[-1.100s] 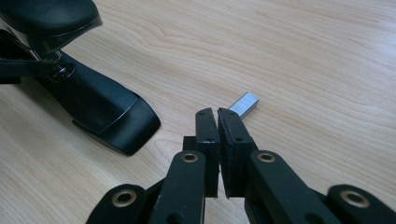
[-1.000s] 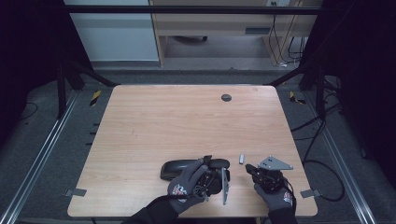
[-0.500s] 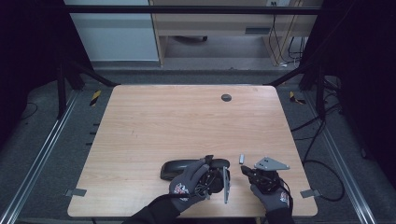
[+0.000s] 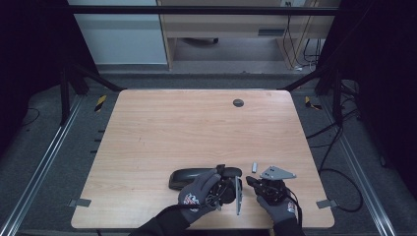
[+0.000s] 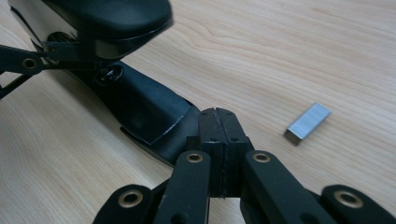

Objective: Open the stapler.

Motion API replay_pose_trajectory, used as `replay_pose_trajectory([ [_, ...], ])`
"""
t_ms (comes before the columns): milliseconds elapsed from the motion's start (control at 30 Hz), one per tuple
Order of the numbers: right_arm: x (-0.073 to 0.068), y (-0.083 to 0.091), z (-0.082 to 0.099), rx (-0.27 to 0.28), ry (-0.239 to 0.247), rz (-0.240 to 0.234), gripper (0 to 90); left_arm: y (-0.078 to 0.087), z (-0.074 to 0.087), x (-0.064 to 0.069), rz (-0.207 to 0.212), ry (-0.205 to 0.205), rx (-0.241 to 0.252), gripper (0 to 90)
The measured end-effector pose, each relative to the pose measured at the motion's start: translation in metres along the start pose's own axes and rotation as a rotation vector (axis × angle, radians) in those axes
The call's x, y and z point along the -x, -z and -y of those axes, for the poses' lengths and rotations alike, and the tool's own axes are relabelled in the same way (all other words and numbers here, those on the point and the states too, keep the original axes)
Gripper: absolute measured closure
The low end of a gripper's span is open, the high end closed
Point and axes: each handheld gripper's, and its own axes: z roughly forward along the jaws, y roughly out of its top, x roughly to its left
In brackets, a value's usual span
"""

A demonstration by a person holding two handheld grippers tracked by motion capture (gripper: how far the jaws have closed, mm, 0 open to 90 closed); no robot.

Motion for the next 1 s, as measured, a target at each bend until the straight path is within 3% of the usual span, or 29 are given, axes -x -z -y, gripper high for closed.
replay_pose_trajectory([
  [367,-0.007,-0.01,-0.001,0.002,-0.02,-0.037,90.0,0.0,0.0,0.001,-0.007,0.005,0.004,54.3],
  [1000,-0.015,-0.025,0.002,-0.015,-0.019,-0.062,90.0,0.0,0.0,0.002,-0.012,0.007,0.002,54.5],
])
